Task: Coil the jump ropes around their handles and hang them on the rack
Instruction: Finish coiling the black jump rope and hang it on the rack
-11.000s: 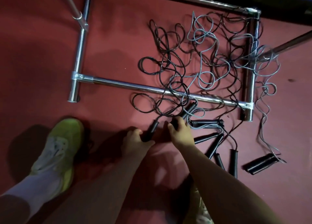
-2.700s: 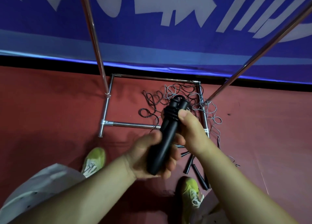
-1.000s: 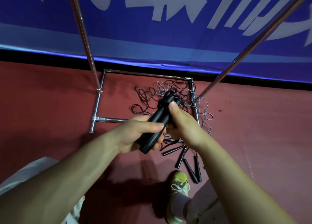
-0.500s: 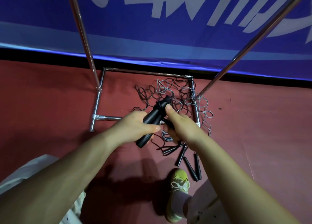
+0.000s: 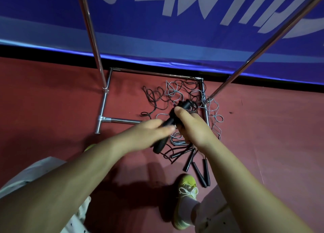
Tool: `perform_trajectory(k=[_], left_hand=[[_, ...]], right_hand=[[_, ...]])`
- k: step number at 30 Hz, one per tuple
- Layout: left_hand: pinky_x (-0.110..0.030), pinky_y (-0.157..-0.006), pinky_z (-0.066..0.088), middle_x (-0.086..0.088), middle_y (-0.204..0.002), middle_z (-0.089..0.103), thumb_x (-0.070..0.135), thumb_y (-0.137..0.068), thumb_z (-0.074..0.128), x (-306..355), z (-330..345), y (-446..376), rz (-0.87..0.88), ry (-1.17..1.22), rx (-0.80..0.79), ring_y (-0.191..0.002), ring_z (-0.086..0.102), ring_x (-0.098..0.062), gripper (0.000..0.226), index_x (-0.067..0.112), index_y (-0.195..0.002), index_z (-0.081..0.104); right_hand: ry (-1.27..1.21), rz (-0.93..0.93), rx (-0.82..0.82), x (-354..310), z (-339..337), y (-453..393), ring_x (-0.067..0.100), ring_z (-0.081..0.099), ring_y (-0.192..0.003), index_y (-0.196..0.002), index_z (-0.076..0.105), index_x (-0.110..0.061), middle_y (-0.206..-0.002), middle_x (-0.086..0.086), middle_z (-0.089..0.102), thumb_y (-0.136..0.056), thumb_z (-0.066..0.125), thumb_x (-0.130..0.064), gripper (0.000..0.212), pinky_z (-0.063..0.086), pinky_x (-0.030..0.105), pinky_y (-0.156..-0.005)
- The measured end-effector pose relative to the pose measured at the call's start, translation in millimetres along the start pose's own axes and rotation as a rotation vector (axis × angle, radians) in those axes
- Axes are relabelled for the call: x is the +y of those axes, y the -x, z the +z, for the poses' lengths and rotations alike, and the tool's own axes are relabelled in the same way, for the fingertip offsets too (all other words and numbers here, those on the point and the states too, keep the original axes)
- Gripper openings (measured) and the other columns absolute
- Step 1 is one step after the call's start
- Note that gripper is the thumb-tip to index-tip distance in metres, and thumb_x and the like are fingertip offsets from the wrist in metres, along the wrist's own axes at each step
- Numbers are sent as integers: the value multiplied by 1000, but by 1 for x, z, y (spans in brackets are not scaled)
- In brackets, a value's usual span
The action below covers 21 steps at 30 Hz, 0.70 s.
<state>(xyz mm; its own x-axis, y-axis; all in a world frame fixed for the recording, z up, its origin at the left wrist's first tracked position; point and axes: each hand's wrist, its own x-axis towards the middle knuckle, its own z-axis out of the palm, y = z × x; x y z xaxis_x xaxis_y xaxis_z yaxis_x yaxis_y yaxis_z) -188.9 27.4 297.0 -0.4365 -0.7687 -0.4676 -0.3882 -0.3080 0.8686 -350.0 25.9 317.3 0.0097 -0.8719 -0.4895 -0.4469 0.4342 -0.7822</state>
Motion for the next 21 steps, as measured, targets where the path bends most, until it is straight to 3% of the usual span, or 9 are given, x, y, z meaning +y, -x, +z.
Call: perform_trajectory(k=[2, 4, 6, 7, 9, 13, 15, 17, 21], left_hand=[[-34, -65, 53, -6, -76, 68, 63, -61, 70, -4, -4, -2, -57, 550, -264, -64, 66, -19, 62, 10, -92, 63], [-36, -70, 58, -14, -92, 71, 63, -67, 72, -12, -2, -4, -25, 899, -677, -77, 71, -25, 71, 3, -105, 64], [-39, -82, 57, -17, -108, 69, 51, -84, 64, -17, 7, -3, 71, 1160, -941, -91, 70, -26, 61, 2, -119, 58], [-38, -82, 57, -15, -110, 68, 44, -89, 61, -19, 12, -2, 102, 1201, -975, -93, 70, -25, 54, 2, -122, 56], [-28, -70, 58, -5, -100, 71, 37, -90, 61, -14, 17, 1, 140, 1145, -932, -82, 71, -15, 39, 10, -117, 62], [-20, -41, 48, -1, -67, 66, 43, -56, 87, 5, 3, 10, 60, 879, -578, -51, 64, -11, 42, 16, -84, 73], [-20, -42, 47, -4, -67, 65, 35, -58, 85, 11, -3, 12, 57, 753, -454, -50, 63, -16, 45, 9, -89, 65], [-22, -43, 47, -6, -68, 65, 27, -70, 68, 12, -5, 12, 45, 656, -352, -52, 62, -18, 31, 6, -92, 59], [-26, -45, 48, -9, -68, 66, 23, -73, 59, 11, -8, 9, 3, 496, -183, -53, 63, -22, 26, 5, -92, 59]], right_hand=[[-119, -87, -47, -1, 0, 2, 17, 29, -47, -53, 40, -22, -46, -3, 32, -77, 44, -57, 43, 20, 38, -57], [-269, -158, -141, 2, 1, 4, 23, 32, -53, -57, 46, -17, -50, 6, 37, -71, 47, -60, 45, 20, 39, -56], [-351, -197, -185, 3, 0, 6, 22, 38, -49, -56, 54, -16, -46, 3, 45, -63, 46, -63, 49, 25, 33, -52], [-372, -203, -185, 3, 0, 7, 19, 39, -46, -56, 55, -15, -43, -1, 47, -60, 47, -64, 50, 26, 29, -50], [-396, -202, -183, 2, -3, 6, 19, 37, -46, -55, 56, -16, -43, 0, 45, -55, 54, -68, 53, 23, 28, -47], [-290, -257, -210, 0, -6, 6, 19, 29, -50, -56, 57, -21, -52, 9, 40, -65, 45, -78, 59, 17, 30, -48], [-260, -260, -224, -2, -7, 8, 21, 25, -51, -61, 51, -17, -60, 16, 36, -71, 41, -77, 61, 13, 34, -51], [-226, -242, -212, -5, -9, 8, 16, 24, -47, -64, 49, -16, -60, 14, 35, -80, 37, -69, 57, 13, 27, -46], [-97, -187, -215, -1, -12, 5, 7, 23, -40, -64, 42, -11, -46, -11, 31, -97, 28, -57, 58, 24, 19, -40]])
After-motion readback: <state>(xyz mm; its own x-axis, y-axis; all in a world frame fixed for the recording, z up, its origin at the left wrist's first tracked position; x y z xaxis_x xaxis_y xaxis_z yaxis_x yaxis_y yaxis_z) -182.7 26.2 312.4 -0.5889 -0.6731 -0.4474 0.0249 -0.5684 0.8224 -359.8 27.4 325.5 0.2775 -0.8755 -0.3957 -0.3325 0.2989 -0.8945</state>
